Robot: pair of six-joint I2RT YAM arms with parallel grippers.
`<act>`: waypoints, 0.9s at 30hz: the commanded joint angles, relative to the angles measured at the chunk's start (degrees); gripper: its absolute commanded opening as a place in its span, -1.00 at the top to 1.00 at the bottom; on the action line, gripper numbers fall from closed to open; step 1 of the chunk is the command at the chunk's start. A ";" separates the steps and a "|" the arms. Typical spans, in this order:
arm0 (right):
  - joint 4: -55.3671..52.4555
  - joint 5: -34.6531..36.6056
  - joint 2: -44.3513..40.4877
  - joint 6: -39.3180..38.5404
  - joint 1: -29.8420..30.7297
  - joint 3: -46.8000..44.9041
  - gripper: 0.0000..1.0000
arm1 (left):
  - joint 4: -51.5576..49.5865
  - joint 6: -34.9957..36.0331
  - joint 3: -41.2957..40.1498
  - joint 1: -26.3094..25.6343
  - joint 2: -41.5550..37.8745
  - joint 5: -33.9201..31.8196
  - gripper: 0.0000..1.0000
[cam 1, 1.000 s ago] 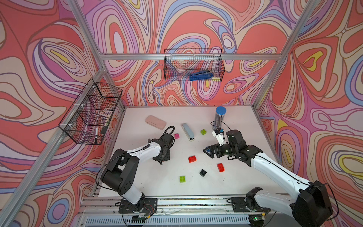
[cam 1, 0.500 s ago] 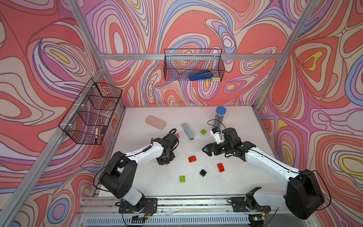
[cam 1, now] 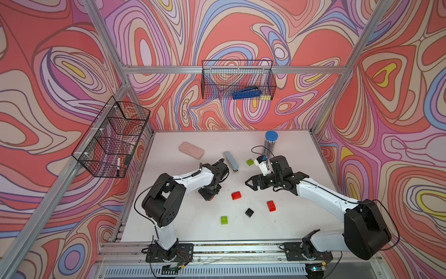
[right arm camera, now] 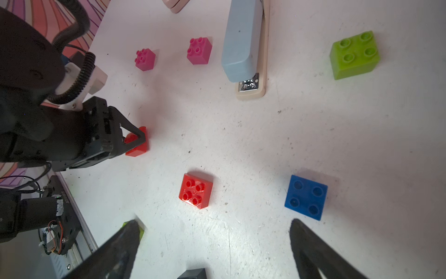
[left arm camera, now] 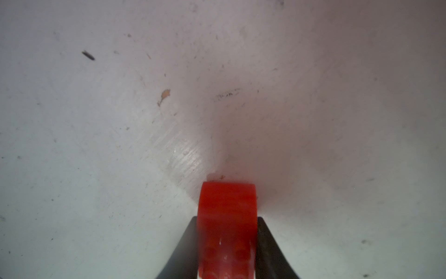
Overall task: Assemble the letter s with lego
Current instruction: Place the lego brick at the center of the board.
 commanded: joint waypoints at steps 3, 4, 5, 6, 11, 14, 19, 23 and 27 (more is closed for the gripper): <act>1.98 -2.24 0.58 -0.96 -0.73 0.10 -0.97 | -4.28 -5.87 3.51 0.02 2.00 -2.31 0.12; 1.98 -2.38 0.58 -0.94 -0.78 0.07 -0.97 | -4.29 -6.11 3.88 0.02 2.49 -2.08 0.11; 1.99 -2.46 0.58 -0.93 -0.89 0.00 -0.96 | -4.29 -6.41 4.21 0.03 2.83 -1.77 0.08; 1.99 -2.55 0.45 -1.00 -0.99 -0.06 -0.97 | -4.29 -6.67 4.52 0.02 3.21 -1.68 0.03; 1.66 -2.53 -0.20 -1.57 -1.47 -0.28 -0.97 | -4.22 -7.33 6.01 -0.06 3.56 -0.90 -0.17; 1.50 -2.57 -0.65 -1.84 -1.83 -0.60 -0.97 | -4.19 -8.20 5.03 -0.42 1.82 -0.82 -0.26; 1.19 -2.55 -0.75 -2.19 -2.37 -0.72 -0.97 | -1.94 -9.32 2.23 -1.04 0.03 0.14 -0.37; 0.78 -2.40 -1.30 -2.37 -2.45 -0.77 -0.97 | 1.34 -9.92 1.11 -1.52 1.44 2.28 -0.37; 0.23 -1.73 -2.36 -2.31 -2.62 -1.37 -0.97 | 4.30 -10.55 0.31 -2.14 1.92 2.77 -0.37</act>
